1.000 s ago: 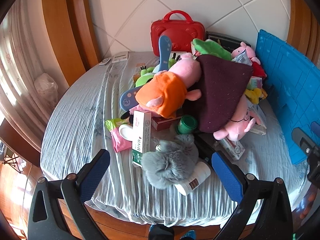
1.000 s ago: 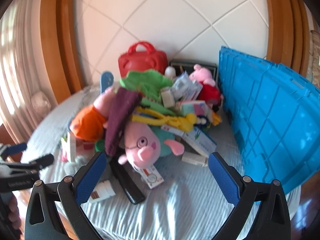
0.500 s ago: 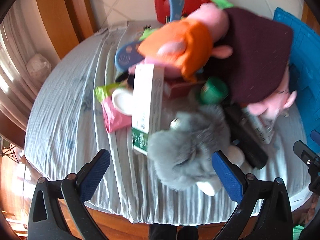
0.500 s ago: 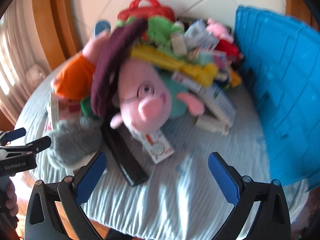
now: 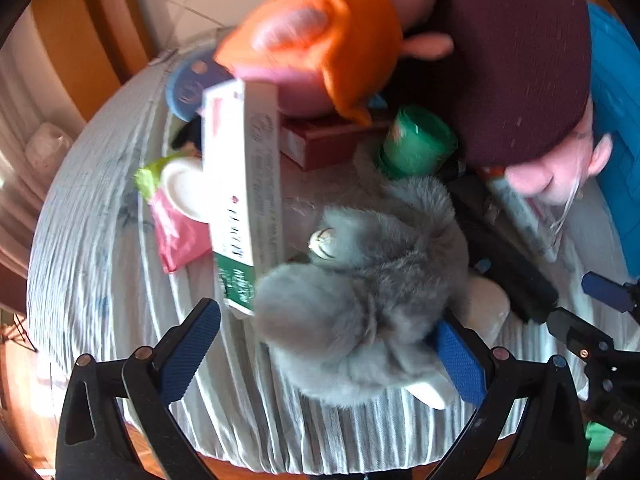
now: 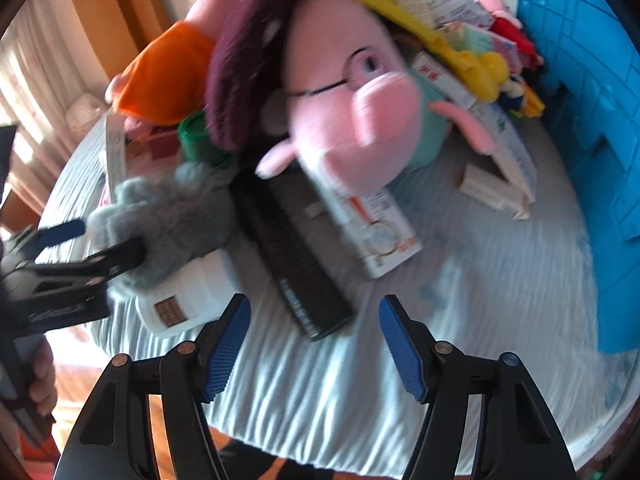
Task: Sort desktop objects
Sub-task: 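Grasp the grey plush rabbit with the left gripper while the right grasps the white pill bottle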
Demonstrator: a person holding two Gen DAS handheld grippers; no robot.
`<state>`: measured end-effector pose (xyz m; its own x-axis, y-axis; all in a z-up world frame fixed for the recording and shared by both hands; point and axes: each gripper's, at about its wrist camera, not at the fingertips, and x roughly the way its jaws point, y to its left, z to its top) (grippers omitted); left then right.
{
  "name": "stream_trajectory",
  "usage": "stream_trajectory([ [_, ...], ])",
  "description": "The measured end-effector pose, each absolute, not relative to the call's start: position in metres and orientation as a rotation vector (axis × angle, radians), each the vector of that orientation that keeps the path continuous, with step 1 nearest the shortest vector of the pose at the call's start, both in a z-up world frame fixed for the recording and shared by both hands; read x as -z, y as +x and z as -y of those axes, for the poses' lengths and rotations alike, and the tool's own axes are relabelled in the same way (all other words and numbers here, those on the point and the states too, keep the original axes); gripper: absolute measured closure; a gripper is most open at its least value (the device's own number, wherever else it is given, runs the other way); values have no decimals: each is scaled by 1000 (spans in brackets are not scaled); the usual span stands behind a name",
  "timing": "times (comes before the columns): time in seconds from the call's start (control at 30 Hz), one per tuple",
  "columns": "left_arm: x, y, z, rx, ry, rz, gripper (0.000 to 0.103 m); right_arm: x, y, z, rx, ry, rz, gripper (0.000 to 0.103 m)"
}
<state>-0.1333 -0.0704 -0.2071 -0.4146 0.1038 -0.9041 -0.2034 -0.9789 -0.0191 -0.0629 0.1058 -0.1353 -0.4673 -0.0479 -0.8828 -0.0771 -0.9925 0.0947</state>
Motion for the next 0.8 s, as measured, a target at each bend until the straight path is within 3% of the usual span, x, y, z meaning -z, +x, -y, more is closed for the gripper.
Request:
stream_trajectory([
  [0.07,215,-132,69,-2397,-1612,-105,29,139,-64,-101,-2655,-1638,-212,39],
  [0.17,217,-119,68,-2341,-1622,-118,39,143,-64,-96,-2643,-1671,-304,40],
  [0.43,172,-107,75,-2347,-1468,-254,38,144,-73,-69,-2605,-1704,-395,40],
  [0.5,166,-117,71,-2333,-1423,-279,32,143,-73,-67,-2565,-1698,-458,35],
  [0.6,175,-135,59,-2289,-1434,-323,31,150,-73,-67,-2510,-1681,-561,32],
  [0.67,181,-138,48,-2271,-1418,-366,14,153,-74,-67,-2472,-1676,-578,32],
  [0.7,183,-136,43,-2269,-1404,-405,12,154,-74,-65,-2462,-1675,-568,32],
  [0.73,185,-134,37,-2266,-1393,-445,7,155,-74,-63,-2442,-1682,-537,34],
  [0.8,186,-127,28,-2258,-1383,-498,6,158,-71,-61,-2394,-1682,-460,51],
])
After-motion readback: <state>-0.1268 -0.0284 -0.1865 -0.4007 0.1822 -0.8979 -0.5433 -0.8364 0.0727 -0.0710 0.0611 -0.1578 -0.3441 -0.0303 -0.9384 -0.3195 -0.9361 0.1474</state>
